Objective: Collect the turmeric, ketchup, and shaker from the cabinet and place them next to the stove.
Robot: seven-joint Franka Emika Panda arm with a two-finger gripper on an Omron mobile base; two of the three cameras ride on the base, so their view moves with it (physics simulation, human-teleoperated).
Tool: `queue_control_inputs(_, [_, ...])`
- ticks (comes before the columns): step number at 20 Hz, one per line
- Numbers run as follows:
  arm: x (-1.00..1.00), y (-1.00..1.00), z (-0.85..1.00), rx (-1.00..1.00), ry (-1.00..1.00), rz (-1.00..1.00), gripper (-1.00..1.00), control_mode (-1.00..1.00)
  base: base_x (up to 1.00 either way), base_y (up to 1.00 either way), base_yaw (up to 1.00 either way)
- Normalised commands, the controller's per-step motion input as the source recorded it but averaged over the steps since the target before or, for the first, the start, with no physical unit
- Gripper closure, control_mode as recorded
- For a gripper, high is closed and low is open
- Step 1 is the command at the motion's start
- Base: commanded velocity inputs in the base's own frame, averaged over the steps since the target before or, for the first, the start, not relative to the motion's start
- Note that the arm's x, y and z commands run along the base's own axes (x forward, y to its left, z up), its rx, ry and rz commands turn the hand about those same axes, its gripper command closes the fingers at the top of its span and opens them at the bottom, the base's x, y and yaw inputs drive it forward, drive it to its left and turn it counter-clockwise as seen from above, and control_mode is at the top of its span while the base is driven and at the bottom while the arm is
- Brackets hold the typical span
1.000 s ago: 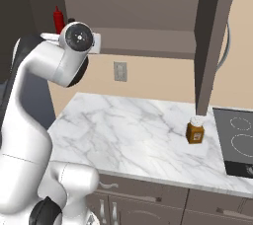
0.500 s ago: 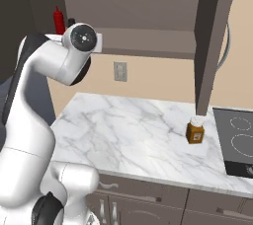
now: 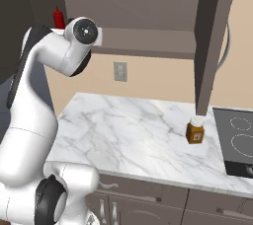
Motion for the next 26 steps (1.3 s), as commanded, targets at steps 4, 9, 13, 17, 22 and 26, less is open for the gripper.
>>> queue_control_inputs(4, [0.29, 0.06, 0.14, 0.00, 0.00, 0.04, -1.00, -1.00, 0.00, 0.00, 0.00])
queue_control_inputs(9, [0.19, 0.07, 0.14, -0.08, 0.00, 0.02, -1.00, -1.00, 0.00, 0.00, 0.00])
queue_control_inputs(13, [0.16, 0.15, 0.03, -0.07, 0.00, 0.02, -1.00, -1.00, 0.00, 0.00, 0.00])
queue_control_inputs(17, [0.16, 0.11, 0.00, -0.01, -0.04, 0.03, -1.00, -1.00, 0.00, 0.00, 0.00])
queue_control_inputs(22, [0.21, 0.18, 0.00, 0.00, -0.04, 0.01, -1.00, -1.00, 0.00, 0.00, 0.00])
queue_control_inputs(26, [0.27, 0.22, 0.00, 0.00, 0.00, 0.03, -1.00, -1.00, 0.00, 0.00, 0.00])
